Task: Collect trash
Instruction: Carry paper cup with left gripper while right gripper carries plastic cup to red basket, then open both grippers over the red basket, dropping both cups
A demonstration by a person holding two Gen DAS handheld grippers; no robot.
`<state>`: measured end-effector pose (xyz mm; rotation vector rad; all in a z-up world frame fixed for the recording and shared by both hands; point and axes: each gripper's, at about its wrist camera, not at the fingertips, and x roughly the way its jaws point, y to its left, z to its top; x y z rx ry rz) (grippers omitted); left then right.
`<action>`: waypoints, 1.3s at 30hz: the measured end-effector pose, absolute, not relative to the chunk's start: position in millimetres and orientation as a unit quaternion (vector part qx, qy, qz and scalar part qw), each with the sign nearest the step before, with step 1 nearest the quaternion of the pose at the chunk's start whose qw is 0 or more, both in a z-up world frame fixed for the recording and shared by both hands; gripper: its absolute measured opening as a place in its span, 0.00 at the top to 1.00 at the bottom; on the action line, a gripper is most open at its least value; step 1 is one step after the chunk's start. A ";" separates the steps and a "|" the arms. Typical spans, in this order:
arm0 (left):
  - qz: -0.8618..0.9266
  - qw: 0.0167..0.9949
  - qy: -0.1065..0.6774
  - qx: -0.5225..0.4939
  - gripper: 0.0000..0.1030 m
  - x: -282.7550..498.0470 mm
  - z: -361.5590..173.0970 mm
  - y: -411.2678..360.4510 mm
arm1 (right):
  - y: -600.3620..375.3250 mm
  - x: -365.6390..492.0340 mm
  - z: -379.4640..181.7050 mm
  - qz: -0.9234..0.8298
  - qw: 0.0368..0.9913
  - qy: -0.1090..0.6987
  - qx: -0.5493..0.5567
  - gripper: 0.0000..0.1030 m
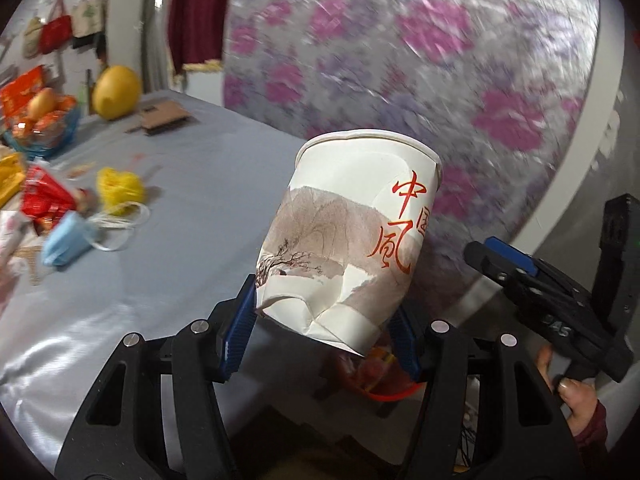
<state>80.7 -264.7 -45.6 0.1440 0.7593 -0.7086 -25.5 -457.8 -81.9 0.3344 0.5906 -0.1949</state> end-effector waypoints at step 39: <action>-0.398 0.807 0.397 0.181 0.27 68.5 -109.6 -399.2 | -531.5 -49.3 -115.6 -0.149 0.914 0.286 0.247 0.47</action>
